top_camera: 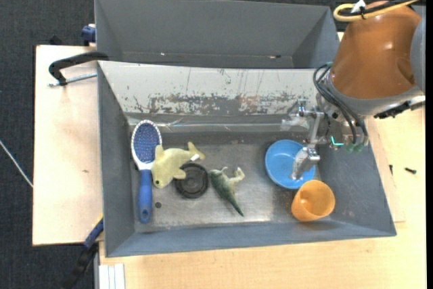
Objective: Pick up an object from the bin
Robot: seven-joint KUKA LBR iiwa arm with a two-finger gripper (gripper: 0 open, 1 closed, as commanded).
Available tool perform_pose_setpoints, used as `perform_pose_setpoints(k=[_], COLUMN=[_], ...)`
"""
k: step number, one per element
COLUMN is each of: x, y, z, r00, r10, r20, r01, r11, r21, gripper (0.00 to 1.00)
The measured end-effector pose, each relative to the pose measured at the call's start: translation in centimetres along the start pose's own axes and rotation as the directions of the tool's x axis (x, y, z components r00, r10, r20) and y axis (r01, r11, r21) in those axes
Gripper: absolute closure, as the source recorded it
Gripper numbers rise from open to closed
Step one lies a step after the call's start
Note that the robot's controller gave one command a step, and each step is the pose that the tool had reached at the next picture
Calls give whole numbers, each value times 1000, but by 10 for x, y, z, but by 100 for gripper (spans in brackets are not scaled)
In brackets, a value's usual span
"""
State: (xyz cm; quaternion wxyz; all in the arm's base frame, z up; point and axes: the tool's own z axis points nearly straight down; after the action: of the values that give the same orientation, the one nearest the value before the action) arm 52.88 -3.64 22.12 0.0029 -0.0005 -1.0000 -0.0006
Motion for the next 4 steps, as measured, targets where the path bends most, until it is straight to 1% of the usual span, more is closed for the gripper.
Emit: perform_pose_setpoints(k=[1,2,3,4], x=[-1,-1,1,10], y=[0,0,43,145], z=[-4,-4,108,122], r00=[1000,1000,974,992], r10=[-1,-1,225,128], r20=[7,7,-1,4], r01=[1,1,-225,-128], r11=[1000,1000,974,992], r21=[1,1,-1,-4], gripper=[100,0,0,0])
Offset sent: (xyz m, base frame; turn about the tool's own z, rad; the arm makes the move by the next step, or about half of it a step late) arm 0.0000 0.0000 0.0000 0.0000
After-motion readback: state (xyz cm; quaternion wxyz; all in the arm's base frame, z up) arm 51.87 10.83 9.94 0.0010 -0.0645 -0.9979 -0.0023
